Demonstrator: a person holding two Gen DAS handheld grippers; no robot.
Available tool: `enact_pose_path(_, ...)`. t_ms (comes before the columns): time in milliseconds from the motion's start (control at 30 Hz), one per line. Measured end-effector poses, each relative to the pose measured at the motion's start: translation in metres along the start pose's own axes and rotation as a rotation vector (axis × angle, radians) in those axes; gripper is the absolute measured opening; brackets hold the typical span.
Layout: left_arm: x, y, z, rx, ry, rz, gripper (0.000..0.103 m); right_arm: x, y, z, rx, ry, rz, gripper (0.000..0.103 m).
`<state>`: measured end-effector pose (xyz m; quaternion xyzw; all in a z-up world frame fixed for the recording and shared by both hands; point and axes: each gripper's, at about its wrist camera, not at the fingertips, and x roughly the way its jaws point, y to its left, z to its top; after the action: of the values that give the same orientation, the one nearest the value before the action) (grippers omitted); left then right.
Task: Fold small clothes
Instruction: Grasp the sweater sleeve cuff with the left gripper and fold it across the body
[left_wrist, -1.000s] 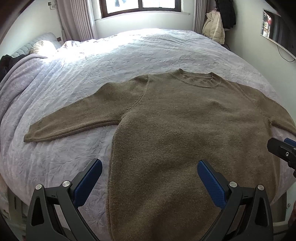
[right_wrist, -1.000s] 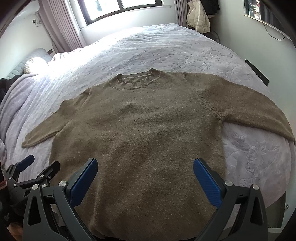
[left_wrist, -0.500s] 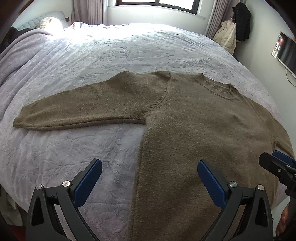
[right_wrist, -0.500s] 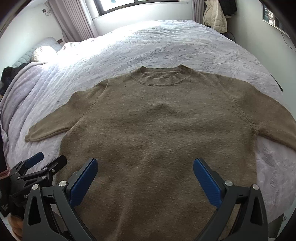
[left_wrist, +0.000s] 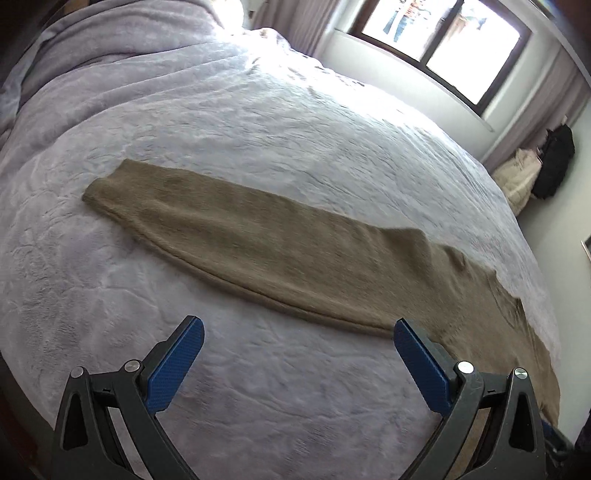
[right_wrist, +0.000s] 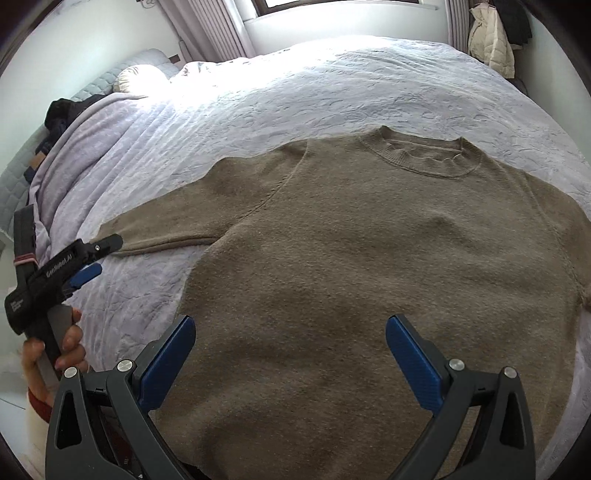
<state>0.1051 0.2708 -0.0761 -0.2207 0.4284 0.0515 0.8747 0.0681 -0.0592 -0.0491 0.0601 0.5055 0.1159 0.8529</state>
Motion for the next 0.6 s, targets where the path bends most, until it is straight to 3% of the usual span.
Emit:
enact_pose_path(233, 0.038, 0.061, 0.006, -0.202, 0.04, -0.014, 0.103, 0.016, 0.005, -0.005, 0.006, 0.044, 0.017, 0.103)
enact_pose_path(500, 0.074, 0.051, 0.042, -0.191, -0.019, -0.086, 0.103, 0.021, 0.007, -0.005, 0.016, 0.052, 0.018, 0.103)
enact_pose_path(600, 0.078, 0.05, 0.048, -0.207, -0.039, -0.058, 0.1, 0.02, 0.005, -0.006, 0.018, 0.045, 0.018, 0.103)
